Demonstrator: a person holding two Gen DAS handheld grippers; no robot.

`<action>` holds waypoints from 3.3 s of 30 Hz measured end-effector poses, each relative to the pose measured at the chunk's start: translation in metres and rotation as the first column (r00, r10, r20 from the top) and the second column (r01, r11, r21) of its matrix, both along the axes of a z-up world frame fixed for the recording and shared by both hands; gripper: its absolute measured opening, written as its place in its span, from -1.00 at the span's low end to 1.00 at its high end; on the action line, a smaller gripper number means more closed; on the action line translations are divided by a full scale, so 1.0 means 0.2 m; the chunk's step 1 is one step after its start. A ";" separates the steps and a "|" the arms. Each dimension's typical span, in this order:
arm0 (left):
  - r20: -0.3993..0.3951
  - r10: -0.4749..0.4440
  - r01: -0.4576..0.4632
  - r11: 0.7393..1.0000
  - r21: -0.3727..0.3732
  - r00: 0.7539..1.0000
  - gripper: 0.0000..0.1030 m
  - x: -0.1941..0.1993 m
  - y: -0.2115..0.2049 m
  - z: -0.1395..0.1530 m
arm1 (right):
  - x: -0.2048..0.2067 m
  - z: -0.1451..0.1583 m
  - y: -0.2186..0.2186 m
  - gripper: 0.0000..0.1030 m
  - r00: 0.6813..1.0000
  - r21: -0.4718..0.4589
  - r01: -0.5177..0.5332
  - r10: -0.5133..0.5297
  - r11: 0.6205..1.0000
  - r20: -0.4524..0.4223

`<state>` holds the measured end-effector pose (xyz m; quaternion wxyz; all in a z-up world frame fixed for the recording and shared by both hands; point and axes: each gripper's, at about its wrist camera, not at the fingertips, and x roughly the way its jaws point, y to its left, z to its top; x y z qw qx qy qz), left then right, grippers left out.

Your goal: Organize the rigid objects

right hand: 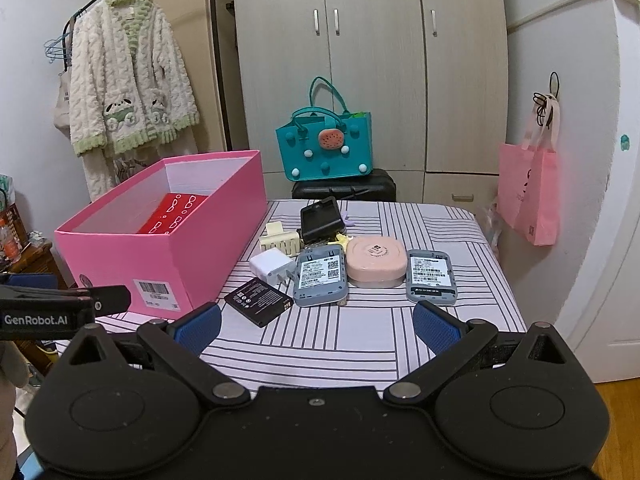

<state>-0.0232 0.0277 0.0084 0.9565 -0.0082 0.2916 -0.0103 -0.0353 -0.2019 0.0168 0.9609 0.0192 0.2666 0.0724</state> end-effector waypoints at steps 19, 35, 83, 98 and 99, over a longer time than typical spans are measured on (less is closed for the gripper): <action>-0.071 -0.084 0.085 0.996 0.012 0.994 0.95 0.06 0.02 0.02 | -0.02 -0.01 -0.09 1.00 0.994 0.065 -0.065 0.059 0.996 0.090; 0.034 -0.097 0.082 0.948 0.309 0.995 0.95 0.22 0.32 0.30 | 0.42 -0.17 -0.35 0.82 0.999 0.029 0.021 -0.020 0.999 -0.035; -0.309 -0.093 0.177 0.951 0.254 0.946 -0.87 1.10 0.67 0.09 | 0.88 -0.27 -0.44 0.26 0.964 -0.096 0.042 -0.066 0.994 -0.258; -0.306 -0.135 0.191 0.968 0.163 0.942 -0.90 1.05 0.74 0.15 | 0.80 0.13 -0.15 0.26 0.970 0.019 -0.152 0.152 0.988 -0.192; -0.303 -0.141 0.201 0.964 0.176 0.942 -0.90 1.04 0.73 0.15 | 0.80 0.18 -0.08 0.26 0.964 -0.020 -0.187 0.180 0.982 -0.194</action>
